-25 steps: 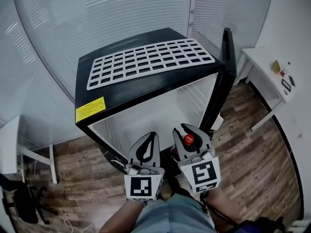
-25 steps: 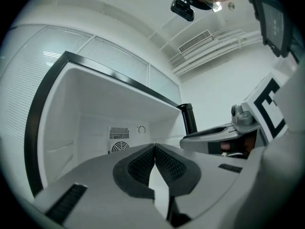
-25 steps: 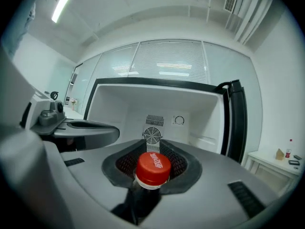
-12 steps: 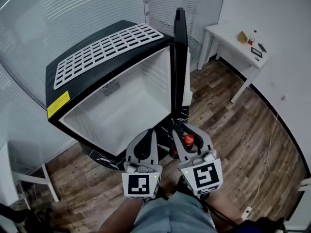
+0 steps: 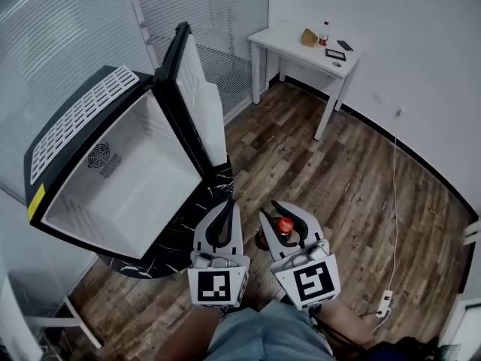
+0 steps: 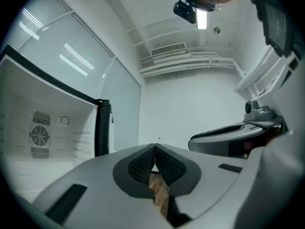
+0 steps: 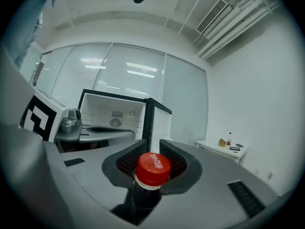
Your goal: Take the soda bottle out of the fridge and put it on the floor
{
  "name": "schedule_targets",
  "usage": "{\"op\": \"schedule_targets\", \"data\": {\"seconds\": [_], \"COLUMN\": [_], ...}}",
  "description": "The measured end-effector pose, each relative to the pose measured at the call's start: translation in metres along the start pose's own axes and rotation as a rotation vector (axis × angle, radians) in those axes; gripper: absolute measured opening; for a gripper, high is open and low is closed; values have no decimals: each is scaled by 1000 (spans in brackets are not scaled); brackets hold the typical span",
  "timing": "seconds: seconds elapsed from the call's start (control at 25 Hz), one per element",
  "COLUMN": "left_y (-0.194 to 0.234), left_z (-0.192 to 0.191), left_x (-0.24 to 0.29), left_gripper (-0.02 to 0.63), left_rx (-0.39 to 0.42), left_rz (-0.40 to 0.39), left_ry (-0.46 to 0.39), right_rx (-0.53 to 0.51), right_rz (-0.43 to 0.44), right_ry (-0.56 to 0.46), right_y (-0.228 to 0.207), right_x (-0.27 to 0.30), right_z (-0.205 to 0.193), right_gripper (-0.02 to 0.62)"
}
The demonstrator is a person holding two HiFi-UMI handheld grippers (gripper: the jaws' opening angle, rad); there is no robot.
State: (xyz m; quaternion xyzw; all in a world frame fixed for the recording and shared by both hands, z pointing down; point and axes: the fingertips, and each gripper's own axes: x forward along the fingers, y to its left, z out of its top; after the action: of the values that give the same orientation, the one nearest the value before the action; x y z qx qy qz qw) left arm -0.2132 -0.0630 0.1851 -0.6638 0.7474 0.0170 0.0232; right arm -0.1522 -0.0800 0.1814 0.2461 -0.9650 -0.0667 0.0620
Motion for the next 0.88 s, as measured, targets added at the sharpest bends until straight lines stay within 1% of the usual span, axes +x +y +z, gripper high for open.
{"op": "schedule_targets", "data": {"seconds": [0.24, 0.44, 0.6, 0.76, 0.88], "left_y": [-96, -173, -221, -255, -280], "left_z": [-9, -12, -14, -23, -36], "left_x": [35, 57, 64, 71, 76], "left_gripper": [16, 17, 17, 17, 17], "left_rx": [1, 6, -17, 16, 1], "left_rz": [-141, -262, -336, -402, -449], "left_ry": [24, 25, 32, 54, 74], "right_rx": [9, 16, 35, 49, 67], "right_rz": [-155, -284, -375, -444, -487], "right_ry": [34, 69, 89, 102, 118], "right_y": [-81, -136, -170, -193, -207], "right_x": [-68, -125, -165, -195, -213], "right_z": [-25, -48, -64, -78, -95], "right_gripper": [98, 98, 98, 98, 98]}}
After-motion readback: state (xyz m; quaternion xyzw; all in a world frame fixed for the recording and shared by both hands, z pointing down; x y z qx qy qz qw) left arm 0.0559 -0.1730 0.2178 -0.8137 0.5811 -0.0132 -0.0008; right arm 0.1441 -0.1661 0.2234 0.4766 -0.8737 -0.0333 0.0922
